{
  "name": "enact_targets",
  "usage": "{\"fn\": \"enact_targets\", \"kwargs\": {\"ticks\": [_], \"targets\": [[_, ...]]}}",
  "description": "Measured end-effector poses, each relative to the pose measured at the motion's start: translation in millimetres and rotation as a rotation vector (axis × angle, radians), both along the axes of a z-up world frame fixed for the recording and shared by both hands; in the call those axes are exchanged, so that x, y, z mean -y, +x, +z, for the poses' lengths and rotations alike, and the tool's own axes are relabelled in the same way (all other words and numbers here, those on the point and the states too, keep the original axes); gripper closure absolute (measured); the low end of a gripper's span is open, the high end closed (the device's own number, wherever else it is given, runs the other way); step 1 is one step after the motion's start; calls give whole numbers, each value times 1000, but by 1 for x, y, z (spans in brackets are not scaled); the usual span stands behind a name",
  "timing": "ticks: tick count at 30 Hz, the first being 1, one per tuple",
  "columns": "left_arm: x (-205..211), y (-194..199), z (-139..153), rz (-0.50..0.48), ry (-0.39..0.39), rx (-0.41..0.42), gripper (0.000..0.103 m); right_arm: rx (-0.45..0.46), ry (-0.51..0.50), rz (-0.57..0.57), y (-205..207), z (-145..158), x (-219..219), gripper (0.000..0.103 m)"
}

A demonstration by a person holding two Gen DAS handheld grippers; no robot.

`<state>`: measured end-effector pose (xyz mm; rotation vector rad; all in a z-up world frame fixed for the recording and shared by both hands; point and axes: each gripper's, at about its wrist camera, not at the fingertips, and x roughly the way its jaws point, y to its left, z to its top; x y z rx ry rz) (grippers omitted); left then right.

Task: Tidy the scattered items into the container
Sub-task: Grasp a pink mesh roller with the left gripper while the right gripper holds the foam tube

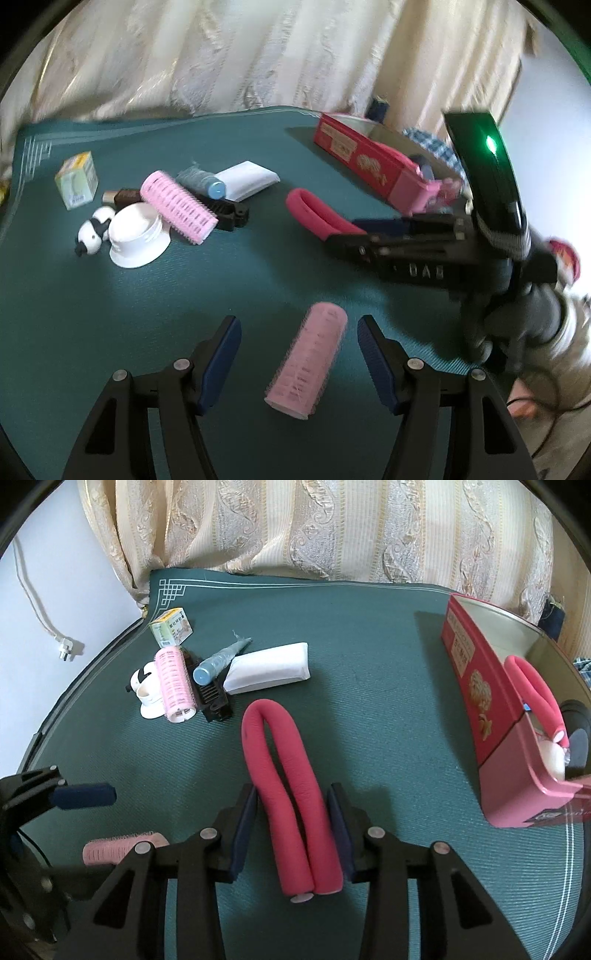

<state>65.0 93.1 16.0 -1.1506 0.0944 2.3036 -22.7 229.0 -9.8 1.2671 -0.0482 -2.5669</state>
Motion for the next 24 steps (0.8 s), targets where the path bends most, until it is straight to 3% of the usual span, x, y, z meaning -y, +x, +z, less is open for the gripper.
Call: {"fn": "enact_targets", "kwargs": {"ticks": [2,6,10,11,24], "targets": [[-6,3,-4,-7,-47,-14,37,0,-3,0,0,0,0,60],[-9,4,-11,-14,-68,-1,65,0,-6,0,0,0,-1,60],[-9,4,-12,-4,-66,0,67,0,-9,-1,0,0,-1,60],[-9,4,-13,3,-63,1,74,0,-11,-1,0,0,-1,60],[7,-8,-6,107,-1,4,74,-59,-114,-33,12,14,-15,60]]}}
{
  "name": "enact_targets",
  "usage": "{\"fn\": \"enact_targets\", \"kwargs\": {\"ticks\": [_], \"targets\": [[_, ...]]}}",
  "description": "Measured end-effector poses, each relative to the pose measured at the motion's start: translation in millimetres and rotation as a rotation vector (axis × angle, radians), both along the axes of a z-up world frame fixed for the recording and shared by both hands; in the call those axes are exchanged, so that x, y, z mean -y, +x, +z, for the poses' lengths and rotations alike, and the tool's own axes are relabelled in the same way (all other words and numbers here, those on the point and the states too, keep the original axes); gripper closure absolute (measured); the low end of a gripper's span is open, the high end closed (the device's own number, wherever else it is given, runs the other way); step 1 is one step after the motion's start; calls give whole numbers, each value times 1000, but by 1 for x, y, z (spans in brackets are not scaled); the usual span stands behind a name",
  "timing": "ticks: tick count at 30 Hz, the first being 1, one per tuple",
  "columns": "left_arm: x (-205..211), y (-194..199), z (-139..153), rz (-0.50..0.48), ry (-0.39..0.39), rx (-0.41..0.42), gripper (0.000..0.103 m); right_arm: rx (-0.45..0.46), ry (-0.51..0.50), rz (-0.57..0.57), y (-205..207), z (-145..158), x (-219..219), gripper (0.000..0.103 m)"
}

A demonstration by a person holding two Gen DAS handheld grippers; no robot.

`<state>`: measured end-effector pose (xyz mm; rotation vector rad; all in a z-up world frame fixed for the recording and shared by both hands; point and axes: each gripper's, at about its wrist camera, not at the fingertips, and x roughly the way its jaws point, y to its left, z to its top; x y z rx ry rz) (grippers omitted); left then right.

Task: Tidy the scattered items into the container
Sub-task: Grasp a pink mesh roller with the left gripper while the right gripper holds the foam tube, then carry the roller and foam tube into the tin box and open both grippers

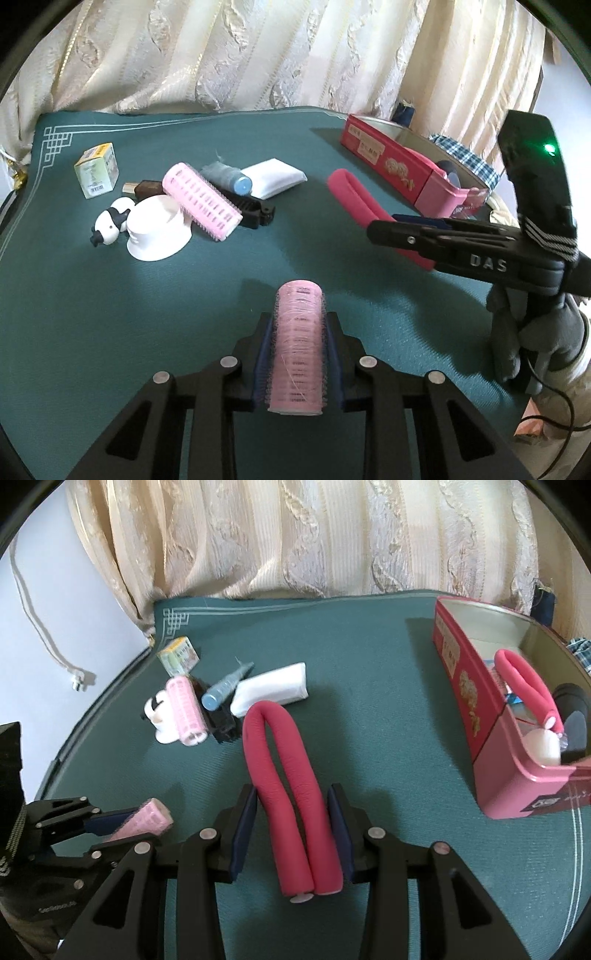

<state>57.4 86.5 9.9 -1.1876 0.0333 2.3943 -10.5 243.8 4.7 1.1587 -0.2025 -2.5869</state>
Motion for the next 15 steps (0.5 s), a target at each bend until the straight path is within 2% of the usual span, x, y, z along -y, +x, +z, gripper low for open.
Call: {"fn": "enact_targets", "kwargs": {"ticks": [7,15], "targets": [[-8,-6,5,3,13,-5,74,-63,-51,-61,9,20,-17,60],[-29,-18,21,-29,49,-31,74,-173,-68,-219,23,51,-67,60]]}}
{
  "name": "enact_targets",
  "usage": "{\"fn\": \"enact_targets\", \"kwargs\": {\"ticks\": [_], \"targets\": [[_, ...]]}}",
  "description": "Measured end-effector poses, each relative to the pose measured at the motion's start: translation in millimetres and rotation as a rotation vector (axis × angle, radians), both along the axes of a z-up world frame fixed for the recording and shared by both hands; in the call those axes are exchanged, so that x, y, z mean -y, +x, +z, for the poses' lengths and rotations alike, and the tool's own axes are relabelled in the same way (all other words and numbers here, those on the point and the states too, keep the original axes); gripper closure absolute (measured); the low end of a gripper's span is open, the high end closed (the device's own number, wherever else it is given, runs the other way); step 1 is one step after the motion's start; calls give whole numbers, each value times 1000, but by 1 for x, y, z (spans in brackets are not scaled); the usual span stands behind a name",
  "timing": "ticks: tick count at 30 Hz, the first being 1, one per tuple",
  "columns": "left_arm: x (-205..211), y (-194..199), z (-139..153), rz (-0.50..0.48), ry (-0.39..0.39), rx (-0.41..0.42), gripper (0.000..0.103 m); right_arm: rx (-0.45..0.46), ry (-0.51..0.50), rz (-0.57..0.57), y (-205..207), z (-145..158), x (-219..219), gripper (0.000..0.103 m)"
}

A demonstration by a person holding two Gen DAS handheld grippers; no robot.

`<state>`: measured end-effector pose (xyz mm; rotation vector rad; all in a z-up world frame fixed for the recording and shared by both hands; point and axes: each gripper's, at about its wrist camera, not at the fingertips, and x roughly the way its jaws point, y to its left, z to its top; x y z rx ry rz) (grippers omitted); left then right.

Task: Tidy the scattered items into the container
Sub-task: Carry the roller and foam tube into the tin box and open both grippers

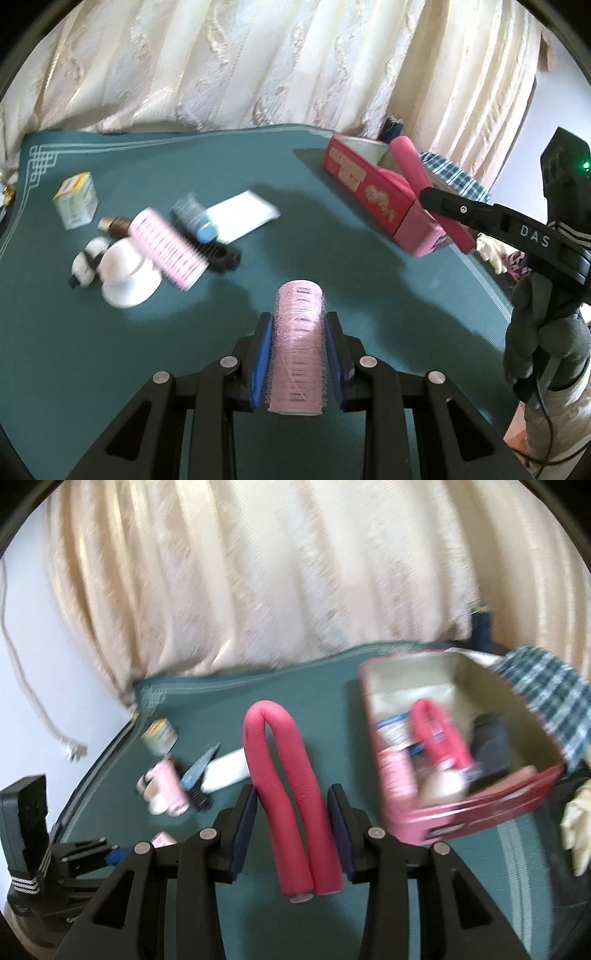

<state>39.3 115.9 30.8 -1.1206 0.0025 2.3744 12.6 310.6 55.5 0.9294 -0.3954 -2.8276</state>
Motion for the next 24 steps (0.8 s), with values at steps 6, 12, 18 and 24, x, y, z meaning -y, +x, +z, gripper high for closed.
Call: {"fn": "enact_targets", "kwargs": {"ticks": [6,12,18,24], "targets": [[-32,-11,17,-59,18,-30,74,-20,-20,-134,0,9,-52,60],[-67,-19,32,-117,20,-59,74,-32,-39,-240,-7,11,-97,60],[-99,-35,46,-159,36,-76,74,-19,-52,-308,-16,2,-128,60],[-133,-55,58,-188,67,-91,74,-8,-51,-351,-24,-13,-140,60]]}}
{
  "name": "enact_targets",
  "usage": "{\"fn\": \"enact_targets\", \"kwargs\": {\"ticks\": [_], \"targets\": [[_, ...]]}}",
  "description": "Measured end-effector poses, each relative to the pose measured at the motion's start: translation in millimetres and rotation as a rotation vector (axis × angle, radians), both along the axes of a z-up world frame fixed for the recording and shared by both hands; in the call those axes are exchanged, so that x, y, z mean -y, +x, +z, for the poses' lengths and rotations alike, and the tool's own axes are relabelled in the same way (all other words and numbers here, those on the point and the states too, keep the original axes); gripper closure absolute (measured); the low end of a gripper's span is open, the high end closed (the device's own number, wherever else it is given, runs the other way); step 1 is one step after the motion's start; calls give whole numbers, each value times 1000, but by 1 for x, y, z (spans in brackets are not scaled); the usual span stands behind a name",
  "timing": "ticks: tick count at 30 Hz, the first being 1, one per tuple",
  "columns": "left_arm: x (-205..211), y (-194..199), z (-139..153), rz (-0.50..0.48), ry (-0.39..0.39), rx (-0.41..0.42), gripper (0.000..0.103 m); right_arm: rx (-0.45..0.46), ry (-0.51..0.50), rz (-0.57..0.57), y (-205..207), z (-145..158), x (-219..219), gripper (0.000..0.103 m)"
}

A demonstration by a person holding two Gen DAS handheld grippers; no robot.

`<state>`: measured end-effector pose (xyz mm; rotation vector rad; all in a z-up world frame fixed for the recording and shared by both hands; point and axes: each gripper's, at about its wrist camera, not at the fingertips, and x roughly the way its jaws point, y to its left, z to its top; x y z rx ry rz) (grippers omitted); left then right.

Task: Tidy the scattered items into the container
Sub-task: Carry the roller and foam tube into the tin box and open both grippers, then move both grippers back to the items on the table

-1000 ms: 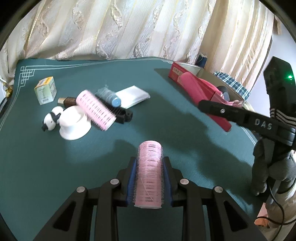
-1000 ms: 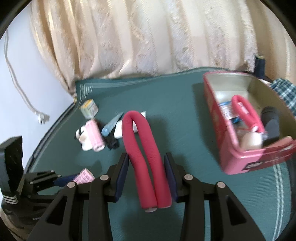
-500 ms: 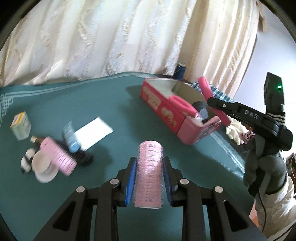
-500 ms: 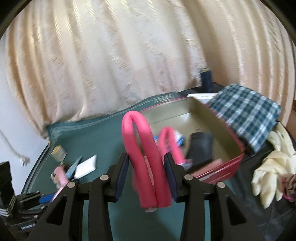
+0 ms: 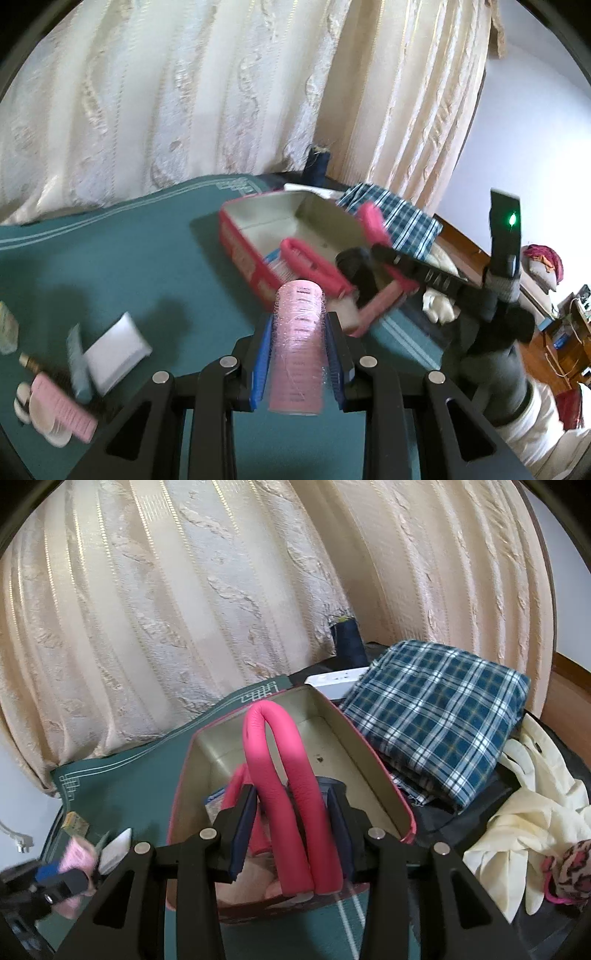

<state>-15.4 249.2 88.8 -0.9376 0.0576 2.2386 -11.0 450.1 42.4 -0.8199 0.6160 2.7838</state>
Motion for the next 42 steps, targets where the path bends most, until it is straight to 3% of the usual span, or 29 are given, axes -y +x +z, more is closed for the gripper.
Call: {"fn": "enact_targets", "kwargs": {"ticks": [10,22,23,26,32,42], "targets": [[-53,-35,-2,-37,33,28,74,-11,-8,-30,3,-10,-10,60],[-78,-59,-16,-21,41,58,74,-51,54,-80,11,-5,-7,60],[-79,-59,-18,-19,33,60,71,-54,64,-84,12,-4,-6,60],[-76,-59,-17,0,48,51,32,-55,76,-87,13,-4,-5,60],[-70,-53,-8,8,54,9,32,-51,78,-97,13,-6,-6,60],[-45,-50,-11,65,42,20,32,-61,98,-93,13,-6,-2,60]]}}
